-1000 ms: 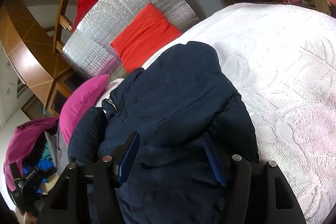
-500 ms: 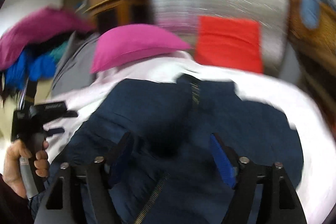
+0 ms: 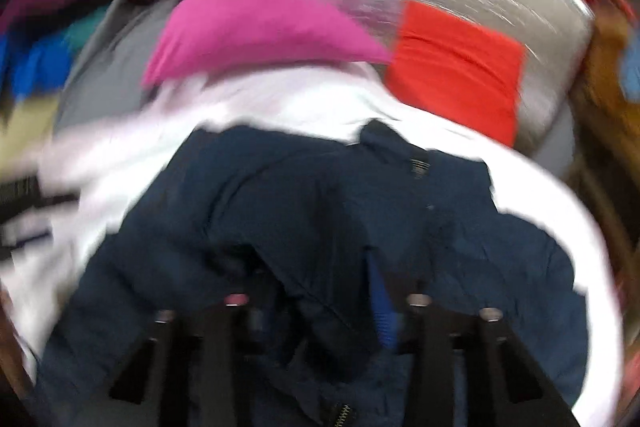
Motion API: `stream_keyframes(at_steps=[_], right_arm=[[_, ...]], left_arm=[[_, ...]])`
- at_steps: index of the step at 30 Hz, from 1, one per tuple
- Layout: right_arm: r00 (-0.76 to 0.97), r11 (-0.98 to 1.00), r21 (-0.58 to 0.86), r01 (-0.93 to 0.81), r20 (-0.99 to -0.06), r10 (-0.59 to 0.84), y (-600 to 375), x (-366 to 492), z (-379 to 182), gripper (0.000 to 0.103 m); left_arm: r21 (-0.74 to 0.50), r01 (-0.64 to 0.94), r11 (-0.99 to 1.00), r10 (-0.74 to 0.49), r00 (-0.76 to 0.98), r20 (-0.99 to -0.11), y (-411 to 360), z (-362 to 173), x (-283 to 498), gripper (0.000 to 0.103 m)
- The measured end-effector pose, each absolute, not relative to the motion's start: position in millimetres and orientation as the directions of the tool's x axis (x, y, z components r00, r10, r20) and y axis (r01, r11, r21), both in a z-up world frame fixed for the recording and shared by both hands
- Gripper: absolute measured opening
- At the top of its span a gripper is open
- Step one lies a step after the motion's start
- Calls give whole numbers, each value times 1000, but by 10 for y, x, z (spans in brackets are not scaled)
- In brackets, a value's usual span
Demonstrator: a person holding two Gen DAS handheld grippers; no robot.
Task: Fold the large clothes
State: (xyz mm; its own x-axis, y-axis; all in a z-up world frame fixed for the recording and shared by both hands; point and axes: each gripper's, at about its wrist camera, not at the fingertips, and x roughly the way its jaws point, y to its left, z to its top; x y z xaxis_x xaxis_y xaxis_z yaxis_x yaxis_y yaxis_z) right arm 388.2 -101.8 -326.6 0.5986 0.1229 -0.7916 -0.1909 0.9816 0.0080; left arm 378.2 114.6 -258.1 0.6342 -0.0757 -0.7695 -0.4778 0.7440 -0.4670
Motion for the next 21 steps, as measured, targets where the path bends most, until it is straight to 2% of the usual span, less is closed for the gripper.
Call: stream_keyframes(at_steps=[2, 5, 8, 9, 10, 12, 14, 17, 21], right_arm=[[615, 990, 122, -77, -776, 144, -1344, 3884, -3231, 25], [631, 904, 411, 121, -735, 249, -1975, 3791, -3291, 25], [636, 647, 699, 305, -655, 408, -2599, 3563, -3668, 26], [638, 572, 747, 339, -630, 443, -2714, 3502, -3782, 27], [638, 507, 777, 373, -611, 468, -2782, 3427, -3905, 30], [638, 439, 796, 417, -600, 483, -2873, 3310, -4093, 46], [651, 405, 815, 414, -577, 493, -2922, 3235, -4145, 48], [662, 415, 820, 394, -567, 490, -2956, 3188, -4053, 71], [688, 413, 809, 419, -579, 436, -3157, 3169, -3963, 74]], left_arm=[[-463, -469, 752, -76, 636, -768, 1122, -2564, 3775, 75], [-461, -441, 770, -96, 635, -767, 1049, -2550, 3803, 75], [-435, -399, 807, -105, 628, -771, 908, -2540, 3852, 75], [-420, -380, 824, -110, 620, -777, 843, -2543, 3878, 75], [-410, -363, 836, -117, 613, -782, 789, -2555, 3901, 75], [-390, -332, 859, -128, 597, -792, 677, -2591, 3943, 75], [-368, -316, 874, -126, 585, -801, 604, -2621, 3969, 75], [-354, -311, 882, -118, 582, -804, 574, -2634, 3978, 75], [-352, -315, 881, -115, 581, -806, 580, -2646, 3979, 75]])
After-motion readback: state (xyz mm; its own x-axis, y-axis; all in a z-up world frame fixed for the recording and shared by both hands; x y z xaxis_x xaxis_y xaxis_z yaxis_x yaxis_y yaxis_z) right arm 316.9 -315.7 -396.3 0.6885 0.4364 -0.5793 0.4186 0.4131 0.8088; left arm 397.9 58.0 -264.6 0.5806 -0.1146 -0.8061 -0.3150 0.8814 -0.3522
